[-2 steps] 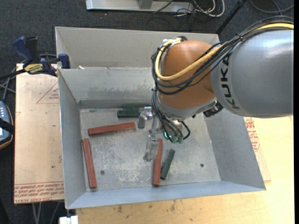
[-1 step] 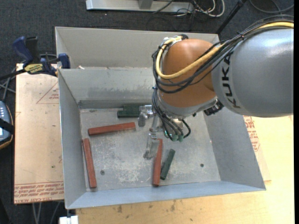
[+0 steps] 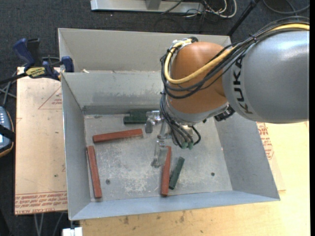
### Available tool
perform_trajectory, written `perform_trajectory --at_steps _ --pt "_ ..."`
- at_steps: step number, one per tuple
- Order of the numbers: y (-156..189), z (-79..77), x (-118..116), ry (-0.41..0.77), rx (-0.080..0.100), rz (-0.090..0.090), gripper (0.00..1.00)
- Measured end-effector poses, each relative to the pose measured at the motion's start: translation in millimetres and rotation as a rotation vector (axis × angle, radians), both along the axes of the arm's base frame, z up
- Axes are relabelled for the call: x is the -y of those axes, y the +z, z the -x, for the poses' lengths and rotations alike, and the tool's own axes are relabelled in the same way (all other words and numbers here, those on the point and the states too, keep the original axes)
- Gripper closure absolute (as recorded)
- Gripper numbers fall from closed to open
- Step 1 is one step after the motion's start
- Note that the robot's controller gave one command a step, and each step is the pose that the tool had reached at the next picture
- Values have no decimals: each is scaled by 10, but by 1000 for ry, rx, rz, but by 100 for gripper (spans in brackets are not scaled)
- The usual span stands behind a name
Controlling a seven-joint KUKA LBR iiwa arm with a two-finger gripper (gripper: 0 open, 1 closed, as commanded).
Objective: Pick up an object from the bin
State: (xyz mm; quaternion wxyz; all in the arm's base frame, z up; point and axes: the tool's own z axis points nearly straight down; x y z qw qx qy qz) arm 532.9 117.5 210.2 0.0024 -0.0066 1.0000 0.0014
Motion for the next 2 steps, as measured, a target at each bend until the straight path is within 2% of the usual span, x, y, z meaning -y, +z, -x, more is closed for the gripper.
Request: perform_trajectory --at_steps 1,2 --pt "-429 -13 -285 234 -2 3 0" --pt "-985 -230 -386 156 0 1 0"
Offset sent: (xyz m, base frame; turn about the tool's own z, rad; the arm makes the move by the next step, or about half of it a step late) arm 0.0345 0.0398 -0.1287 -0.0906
